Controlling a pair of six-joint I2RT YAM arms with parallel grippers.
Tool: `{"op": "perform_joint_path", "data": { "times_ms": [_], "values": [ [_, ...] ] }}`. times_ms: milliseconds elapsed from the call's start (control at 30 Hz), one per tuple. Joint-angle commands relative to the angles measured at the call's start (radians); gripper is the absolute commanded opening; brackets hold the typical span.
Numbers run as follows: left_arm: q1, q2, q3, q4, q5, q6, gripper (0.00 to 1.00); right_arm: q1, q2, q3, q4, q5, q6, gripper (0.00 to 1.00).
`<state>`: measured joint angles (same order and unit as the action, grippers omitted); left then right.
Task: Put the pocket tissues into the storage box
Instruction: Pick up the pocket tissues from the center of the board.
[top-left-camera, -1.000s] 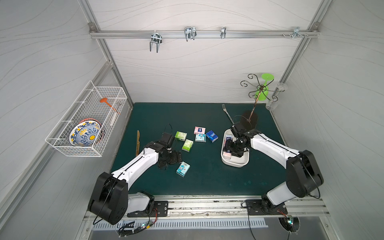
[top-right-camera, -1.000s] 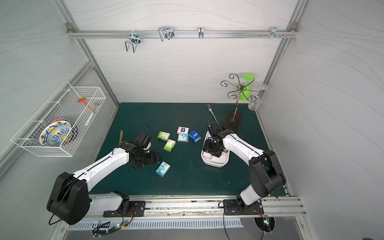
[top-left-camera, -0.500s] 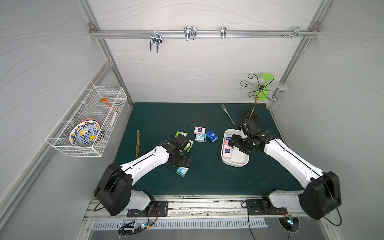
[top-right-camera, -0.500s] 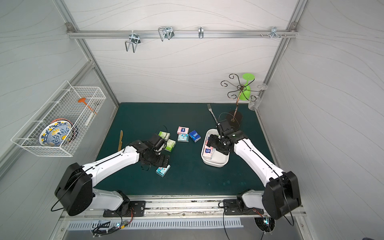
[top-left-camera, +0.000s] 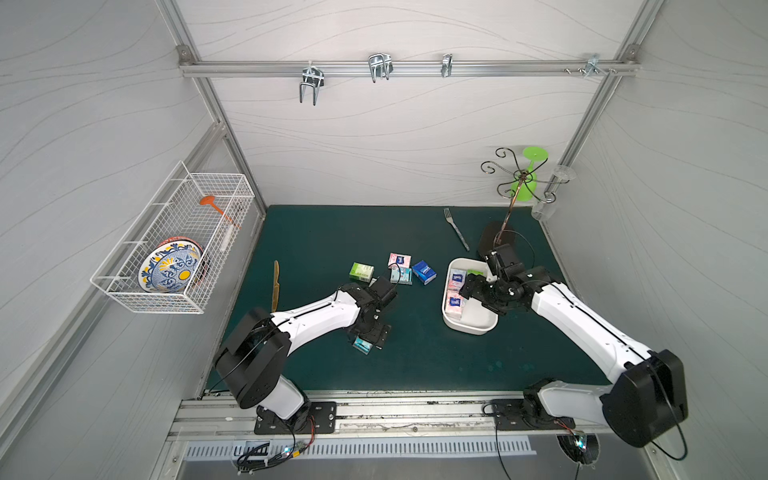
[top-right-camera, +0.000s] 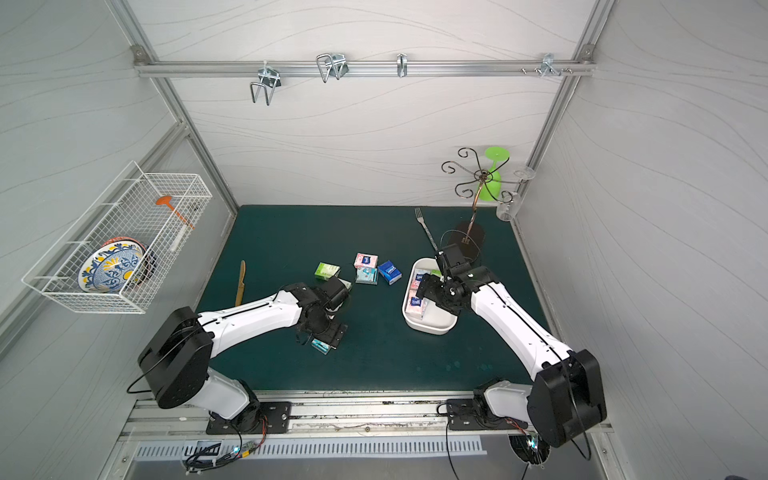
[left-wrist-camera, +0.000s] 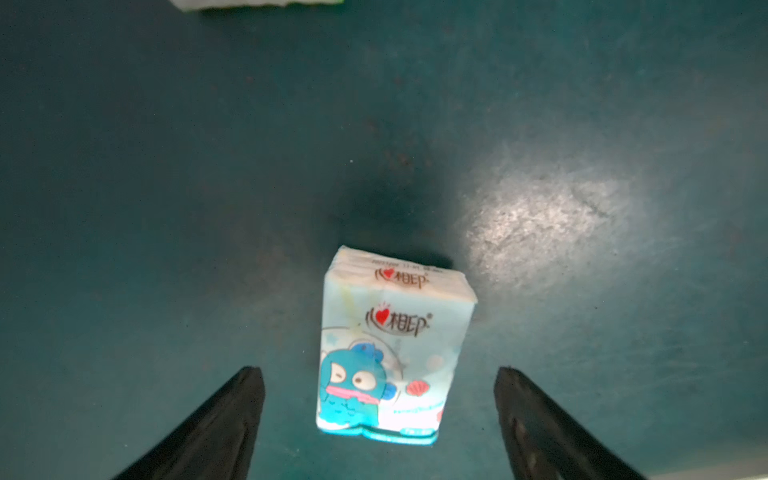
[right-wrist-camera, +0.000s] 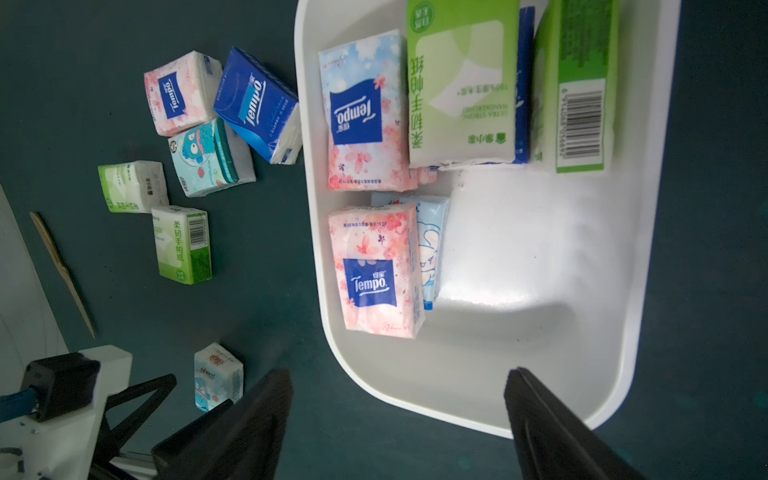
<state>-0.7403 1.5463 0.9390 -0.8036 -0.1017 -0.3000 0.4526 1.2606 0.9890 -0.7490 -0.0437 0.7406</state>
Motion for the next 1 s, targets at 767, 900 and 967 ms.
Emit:
{"op": "perform_joint_path", "data": {
  "times_ms": [767, 900, 967],
  "values": [
    [-0.007, 0.080, 0.027, 0.015, -0.009, -0.009, 0.44, -0.074, -0.123, -0.034, -0.038, -0.011, -0.041, 0.87],
    [-0.005, 0.045, 0.040, -0.004, -0.002, -0.041, 0.44, -0.085, -0.123, -0.062, -0.021, -0.028, -0.049, 0.87],
    [-0.007, 0.029, 0.062, -0.020, 0.014, -0.069, 0.44, -0.091, -0.121, -0.065, -0.021, -0.025, -0.060, 0.87]
  ]
}}
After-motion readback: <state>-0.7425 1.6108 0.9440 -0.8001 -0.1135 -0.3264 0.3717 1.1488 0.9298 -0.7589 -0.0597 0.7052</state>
